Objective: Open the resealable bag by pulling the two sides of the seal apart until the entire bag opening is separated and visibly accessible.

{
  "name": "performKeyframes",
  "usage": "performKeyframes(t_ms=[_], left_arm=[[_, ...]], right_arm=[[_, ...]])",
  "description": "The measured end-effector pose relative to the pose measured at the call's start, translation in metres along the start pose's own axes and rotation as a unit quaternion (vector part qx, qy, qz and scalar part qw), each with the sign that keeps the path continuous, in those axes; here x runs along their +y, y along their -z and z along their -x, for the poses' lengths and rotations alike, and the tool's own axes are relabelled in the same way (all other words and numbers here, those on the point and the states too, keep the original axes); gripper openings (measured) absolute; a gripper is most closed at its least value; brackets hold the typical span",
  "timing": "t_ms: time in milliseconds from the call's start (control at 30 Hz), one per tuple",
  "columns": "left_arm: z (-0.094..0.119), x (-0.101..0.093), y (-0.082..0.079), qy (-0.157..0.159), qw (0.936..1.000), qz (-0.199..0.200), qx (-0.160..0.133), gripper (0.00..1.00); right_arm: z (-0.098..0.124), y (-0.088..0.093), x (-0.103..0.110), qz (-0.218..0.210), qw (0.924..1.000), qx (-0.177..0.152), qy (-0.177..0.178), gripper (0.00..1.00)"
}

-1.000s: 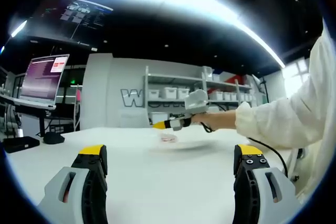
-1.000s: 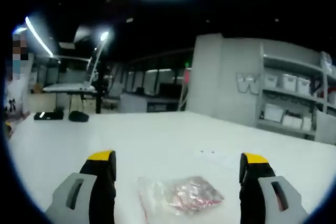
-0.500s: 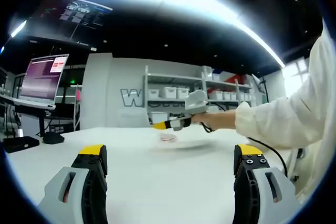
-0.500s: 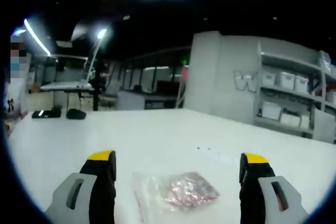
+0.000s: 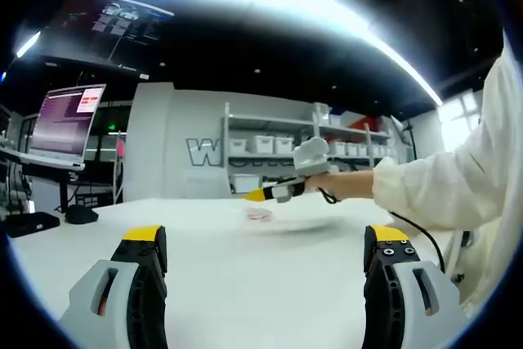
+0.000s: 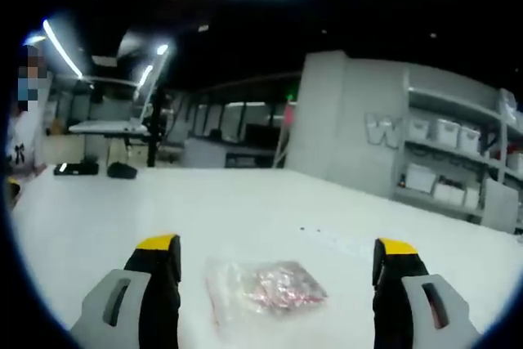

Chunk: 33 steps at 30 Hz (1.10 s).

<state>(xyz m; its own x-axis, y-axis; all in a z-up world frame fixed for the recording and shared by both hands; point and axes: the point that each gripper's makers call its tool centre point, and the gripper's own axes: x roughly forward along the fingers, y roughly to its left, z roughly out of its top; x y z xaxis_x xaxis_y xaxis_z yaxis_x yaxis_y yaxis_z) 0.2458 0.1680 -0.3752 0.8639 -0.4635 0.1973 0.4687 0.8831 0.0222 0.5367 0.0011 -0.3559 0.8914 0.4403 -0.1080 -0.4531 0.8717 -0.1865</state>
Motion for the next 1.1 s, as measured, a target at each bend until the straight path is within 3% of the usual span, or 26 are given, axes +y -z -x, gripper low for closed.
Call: performKeyframes(t_ms=[1100], left_arm=[[0.005, -0.007, -0.014, 0.006, 0.9999, -0.009, -0.012, 0.99]], right_arm=[[0.044, -0.016, 0.022, 0.04, 0.9988, -0.001, -0.029, 0.97]])
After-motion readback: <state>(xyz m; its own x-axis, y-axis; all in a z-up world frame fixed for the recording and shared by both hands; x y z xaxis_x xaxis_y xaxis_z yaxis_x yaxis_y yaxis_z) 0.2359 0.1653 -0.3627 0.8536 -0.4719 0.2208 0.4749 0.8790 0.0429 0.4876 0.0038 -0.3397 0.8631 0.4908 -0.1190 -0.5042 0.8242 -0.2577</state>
